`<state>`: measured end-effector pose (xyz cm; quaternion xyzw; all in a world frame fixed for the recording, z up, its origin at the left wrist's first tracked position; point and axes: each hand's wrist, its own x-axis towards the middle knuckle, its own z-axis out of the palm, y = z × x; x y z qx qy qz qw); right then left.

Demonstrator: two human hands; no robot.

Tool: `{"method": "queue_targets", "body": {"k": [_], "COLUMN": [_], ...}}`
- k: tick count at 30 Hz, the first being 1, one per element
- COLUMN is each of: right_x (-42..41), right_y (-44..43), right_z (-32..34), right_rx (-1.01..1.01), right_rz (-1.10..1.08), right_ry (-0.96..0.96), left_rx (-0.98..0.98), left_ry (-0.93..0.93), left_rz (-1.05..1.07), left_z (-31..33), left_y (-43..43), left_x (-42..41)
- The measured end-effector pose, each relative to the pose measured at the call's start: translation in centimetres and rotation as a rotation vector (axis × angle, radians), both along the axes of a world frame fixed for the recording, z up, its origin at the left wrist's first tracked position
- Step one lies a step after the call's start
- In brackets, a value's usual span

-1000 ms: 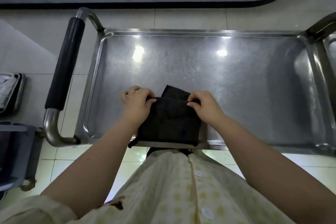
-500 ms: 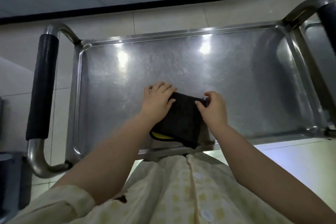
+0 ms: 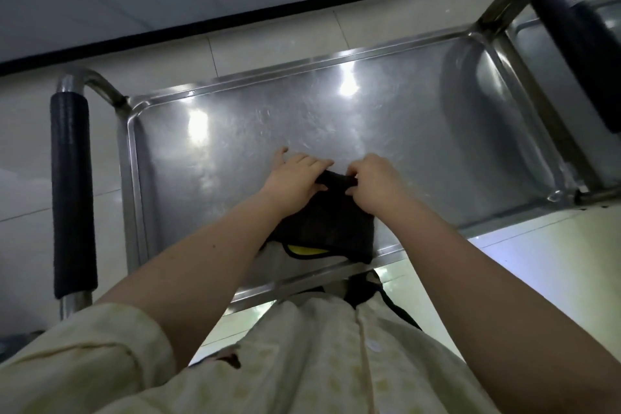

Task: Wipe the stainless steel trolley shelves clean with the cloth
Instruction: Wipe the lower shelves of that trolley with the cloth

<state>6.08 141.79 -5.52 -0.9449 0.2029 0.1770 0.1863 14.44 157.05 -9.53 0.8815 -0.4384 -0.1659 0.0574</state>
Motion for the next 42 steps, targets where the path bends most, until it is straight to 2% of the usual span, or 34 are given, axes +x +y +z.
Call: {"method": "queue_targets", "body": {"k": [6,10,14,21,24,27,30,32,37,42], "right_x": [-3.0,-6.2,-10.7,-19.2,-22.0,-24.8,-28.1,-30.2,-32.6,-32.7], "right_y": [-0.7,-1.8,-3.9,-8.7,-10.1,-10.5,-9.9,-8.9,-6.2,-3.3], "right_z": [2.2,3.4,4.8,7.0,6.8,5.8,4.0,2.7,0.7,-2.0], "right_rx": [0.154,0.153,0.135,-0.096,-0.291,-0.365,-0.314,-0.275,-0.201,-0.042], "right_rz": [-0.015,0.024,0.068,0.27,0.409,0.476,0.485,0.488,0.474,0.26], "right_ry": [-0.095,-0.209,-0.352,-0.687,-0.737,-0.742,-0.728,-0.653,-0.416,-0.406], "left_rx": [-0.002,0.014,-0.055,-0.22,-0.192,-0.077,0.042,0.074,0.061,-0.017], "left_ry": [-0.056,-0.059,-0.204,-0.667,-0.739,-0.695,-0.595,-0.538,-0.377,-0.195], "left_rz": [0.015,0.101,0.189,0.33,0.388,0.401,0.404,0.406,0.458,0.531], "left_z": [3.6,5.5,7.2,9.4,9.2,8.7,7.5,6.4,3.6,0.7], "left_y": [1.4,1.7,0.0,-3.2,-4.0,-4.1,-3.1,-2.2,0.3,2.5], "left_x": [-0.6,-3.4,-8.1,-20.0,-25.1,-29.5,-33.3,-35.1,-36.6,-35.6]}}
